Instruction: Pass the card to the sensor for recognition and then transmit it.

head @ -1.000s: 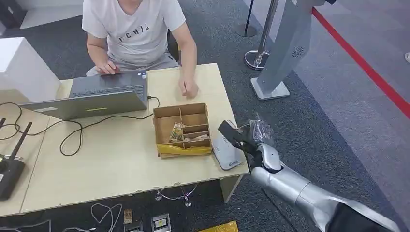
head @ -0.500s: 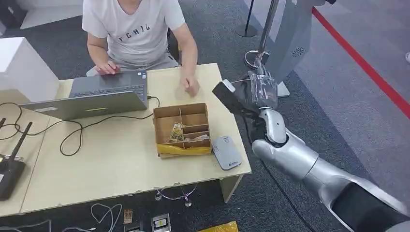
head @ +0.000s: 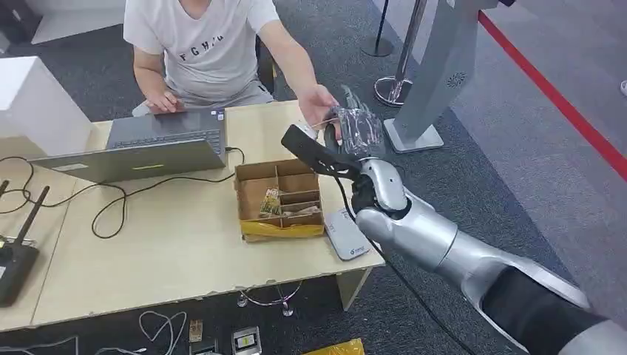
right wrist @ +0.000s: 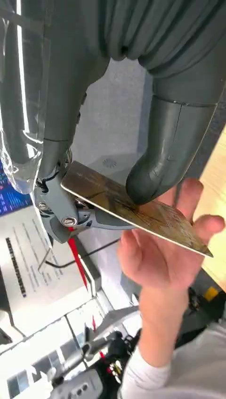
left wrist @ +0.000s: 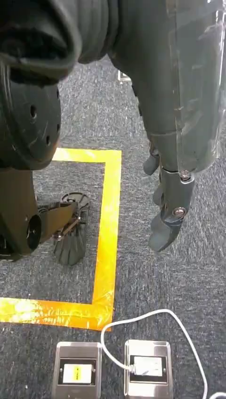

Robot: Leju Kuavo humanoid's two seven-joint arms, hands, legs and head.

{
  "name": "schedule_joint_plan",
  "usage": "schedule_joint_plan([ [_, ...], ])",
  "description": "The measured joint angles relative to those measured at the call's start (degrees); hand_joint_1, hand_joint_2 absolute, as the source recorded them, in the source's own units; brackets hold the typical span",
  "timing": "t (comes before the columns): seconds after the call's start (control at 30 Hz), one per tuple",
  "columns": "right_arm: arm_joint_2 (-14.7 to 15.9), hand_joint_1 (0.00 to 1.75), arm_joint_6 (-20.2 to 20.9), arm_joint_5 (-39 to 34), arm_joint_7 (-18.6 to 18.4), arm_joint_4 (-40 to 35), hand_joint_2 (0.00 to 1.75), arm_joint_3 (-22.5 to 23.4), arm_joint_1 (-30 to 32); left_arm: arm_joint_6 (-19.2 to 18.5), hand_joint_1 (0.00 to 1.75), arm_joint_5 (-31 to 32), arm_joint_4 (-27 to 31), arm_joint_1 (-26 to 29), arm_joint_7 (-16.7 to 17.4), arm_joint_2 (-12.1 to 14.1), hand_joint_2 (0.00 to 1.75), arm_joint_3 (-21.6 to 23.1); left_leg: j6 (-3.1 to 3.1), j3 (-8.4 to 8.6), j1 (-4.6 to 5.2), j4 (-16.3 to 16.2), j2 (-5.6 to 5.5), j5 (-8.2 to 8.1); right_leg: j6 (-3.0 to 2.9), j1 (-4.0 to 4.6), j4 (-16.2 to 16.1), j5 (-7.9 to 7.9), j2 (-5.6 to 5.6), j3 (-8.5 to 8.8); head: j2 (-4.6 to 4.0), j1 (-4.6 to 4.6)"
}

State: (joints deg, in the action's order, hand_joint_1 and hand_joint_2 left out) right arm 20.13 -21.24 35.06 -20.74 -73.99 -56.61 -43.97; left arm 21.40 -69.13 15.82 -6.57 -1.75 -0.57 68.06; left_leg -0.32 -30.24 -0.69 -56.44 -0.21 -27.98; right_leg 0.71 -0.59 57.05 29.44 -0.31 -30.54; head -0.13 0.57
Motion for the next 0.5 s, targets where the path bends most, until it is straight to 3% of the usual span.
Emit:
schedule_joint_plan([
  [0.3,-2.87,1.75,0.15,-1.18,0.74,3.22,1.75,-2.58,-1.78,0.0,0.0,-0.04,0.02,-0.41,-0.09,0.11,0.0,0.57,0.0,0.0,0.01,0.0,0.01,0.0,0.0,-0.01,-0.01,0.0,0.01,0.0,0.0,0.0],
  [0.33,-3.04,1.57,0.13,-1.29,0.72,3.63,1.75,-2.87,-1.9,0.0,0.0,-0.02,0.02,-0.42,-0.09,0.11,0.0,0.61,0.0,0.0,0.01,0.0,0.01,0.0,0.0,-0.01,-0.01,0.0,0.01,0.0,0.0,0.0],
  [0.37,-3.19,0.37,0.09,-1.42,0.63,3.94,1.75,-3.11,-2.0,0.0,0.0,0.0,0.02,-0.42,-0.09,0.11,0.0,0.7,0.0,0.0,0.01,-0.01,0.01,0.0,0.0,-0.01,-0.01,0.0,0.01,0.0,0.0,0.0],
  [0.4,-3.19,0.0,0.0,-1.51,0.55,4.18,1.75,-3.41,-2.06,0.0,0.0,0.07,0.02,-0.43,-0.09,0.11,0.0,0.92,0.0,0.0,0.01,-0.01,0.01,0.0,0.0,-0.01,-0.01,0.0,0.01,0.0,0.0,0.0],
  [0.5,-3.19,0.0,-0.48,-1.13,-0.07,4.57,1.75,-4.05,-2.05,0.0,0.0,0.13,0.02,-0.42,-0.09,0.11,0.0,0.98,0.0,0.0,0.01,-0.01,0.01,0.0,0.0,-0.01,-0.01,0.0,0.02,-0.01,0.0,0.0],
])
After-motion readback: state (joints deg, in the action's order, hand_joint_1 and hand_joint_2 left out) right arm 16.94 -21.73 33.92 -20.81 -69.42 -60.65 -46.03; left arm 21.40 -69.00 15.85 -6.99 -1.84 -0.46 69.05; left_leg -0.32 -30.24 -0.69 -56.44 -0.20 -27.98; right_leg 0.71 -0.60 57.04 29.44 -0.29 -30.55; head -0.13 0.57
